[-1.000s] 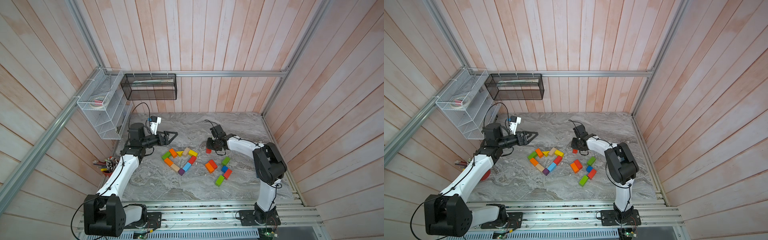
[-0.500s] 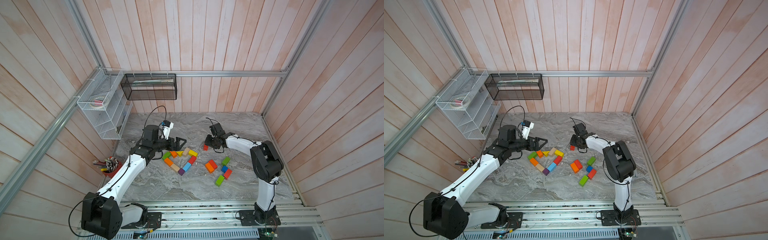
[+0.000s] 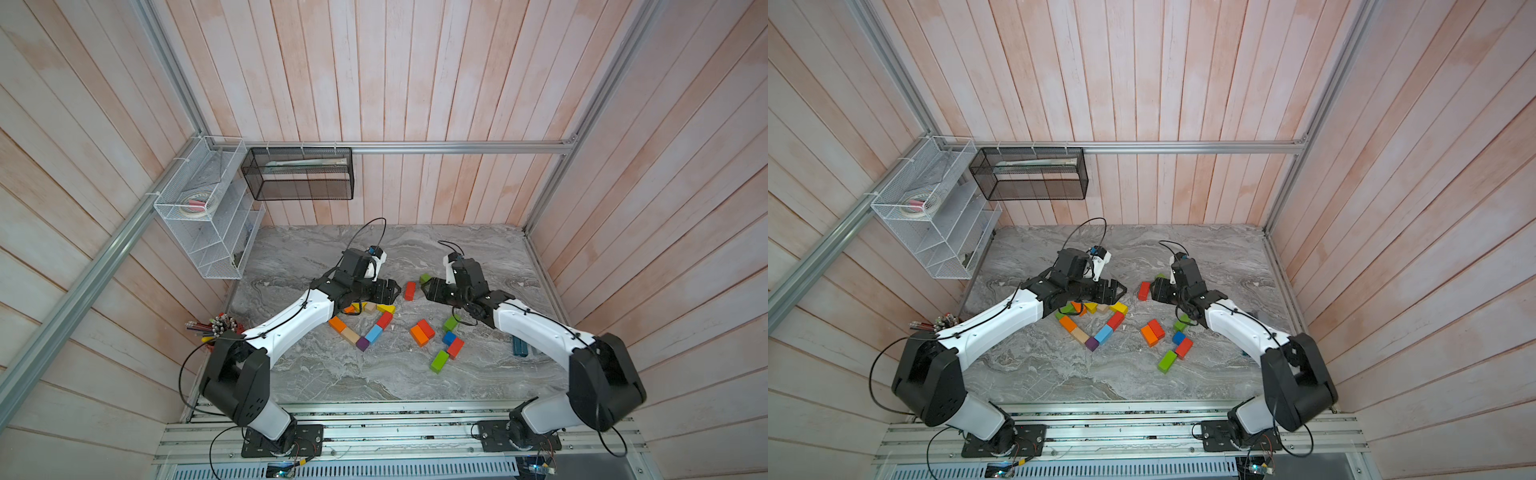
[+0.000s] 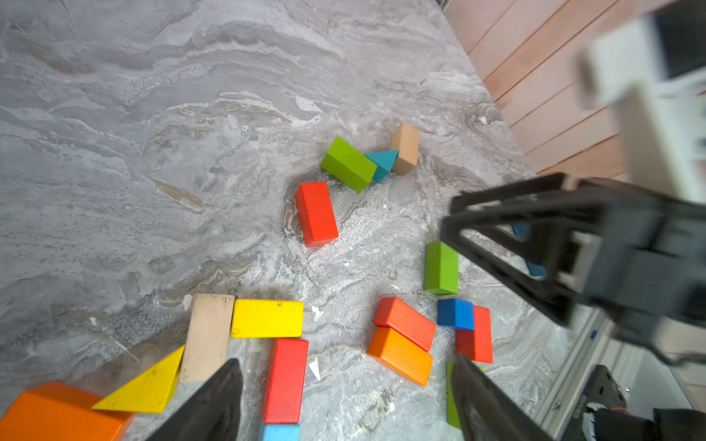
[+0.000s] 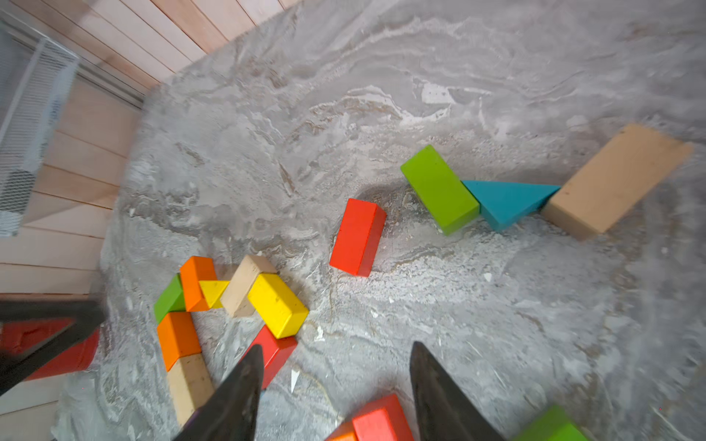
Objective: Assemble a heart with building blocks
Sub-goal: Assemble the building block at the center of the board.
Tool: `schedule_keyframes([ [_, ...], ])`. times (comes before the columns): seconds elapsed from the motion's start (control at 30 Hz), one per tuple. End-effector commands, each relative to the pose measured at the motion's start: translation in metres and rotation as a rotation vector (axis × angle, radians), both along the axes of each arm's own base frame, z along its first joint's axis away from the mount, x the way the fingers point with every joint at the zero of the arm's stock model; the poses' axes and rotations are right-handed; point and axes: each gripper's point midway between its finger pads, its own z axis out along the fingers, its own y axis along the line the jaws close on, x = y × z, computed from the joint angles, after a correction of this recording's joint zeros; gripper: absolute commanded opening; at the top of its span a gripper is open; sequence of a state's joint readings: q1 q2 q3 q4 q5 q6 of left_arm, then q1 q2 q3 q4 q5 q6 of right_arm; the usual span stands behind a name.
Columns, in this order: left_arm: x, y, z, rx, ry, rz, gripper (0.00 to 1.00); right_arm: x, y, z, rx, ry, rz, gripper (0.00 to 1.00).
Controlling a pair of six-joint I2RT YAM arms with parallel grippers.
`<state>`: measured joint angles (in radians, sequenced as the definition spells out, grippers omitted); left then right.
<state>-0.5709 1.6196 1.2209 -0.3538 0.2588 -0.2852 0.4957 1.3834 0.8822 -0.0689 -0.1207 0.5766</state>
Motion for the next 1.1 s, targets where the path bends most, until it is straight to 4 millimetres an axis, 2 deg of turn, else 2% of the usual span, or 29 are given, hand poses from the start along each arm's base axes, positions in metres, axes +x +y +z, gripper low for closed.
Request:
schedule_keyframes([
  [0.0, 0.016, -0.009, -0.018, 0.061, 0.019, 0.047, 0.84, -0.021, -0.007, 0.017, -0.006, -0.083, 0.069, 0.63],
  [0.2, 0.036, -0.042, -0.049, 0.163, 0.033, 0.027, 0.82, -0.060, -0.024, 0.043, 0.006, -0.169, 0.110, 0.68],
  [0.37, 0.054, -0.054, -0.073, 0.239, 0.043, 0.026, 0.77, -0.087, -0.032, 0.064, 0.040, -0.222, 0.137, 0.72],
  [0.47, 0.062, -0.060, -0.090, 0.300, 0.058, 0.008, 0.74, -0.099, -0.040, 0.068, 0.029, -0.231, 0.140, 0.72],
  [0.63, 0.072, -0.067, -0.107, 0.367, 0.059, -0.022, 0.69, -0.119, -0.053, 0.063, -0.004, -0.217, 0.141, 0.72],
  [0.83, 0.075, -0.073, -0.123, 0.394, 0.079, -0.069, 0.67, -0.129, -0.063, 0.059, -0.009, -0.234, 0.120, 0.72],
  [0.93, 0.076, -0.078, -0.129, 0.400, 0.080, -0.103, 0.59, -0.129, -0.063, 0.059, -0.014, -0.237, 0.120, 0.72],
  [1.0, 0.078, -0.078, -0.132, 0.422, 0.079, -0.118, 0.57, -0.129, -0.063, 0.060, -0.017, -0.239, 0.124, 0.72],
  [1.07, 0.079, -0.078, -0.135, 0.436, 0.078, -0.132, 0.49, -0.129, -0.063, 0.059, -0.018, -0.237, 0.126, 0.71],
])
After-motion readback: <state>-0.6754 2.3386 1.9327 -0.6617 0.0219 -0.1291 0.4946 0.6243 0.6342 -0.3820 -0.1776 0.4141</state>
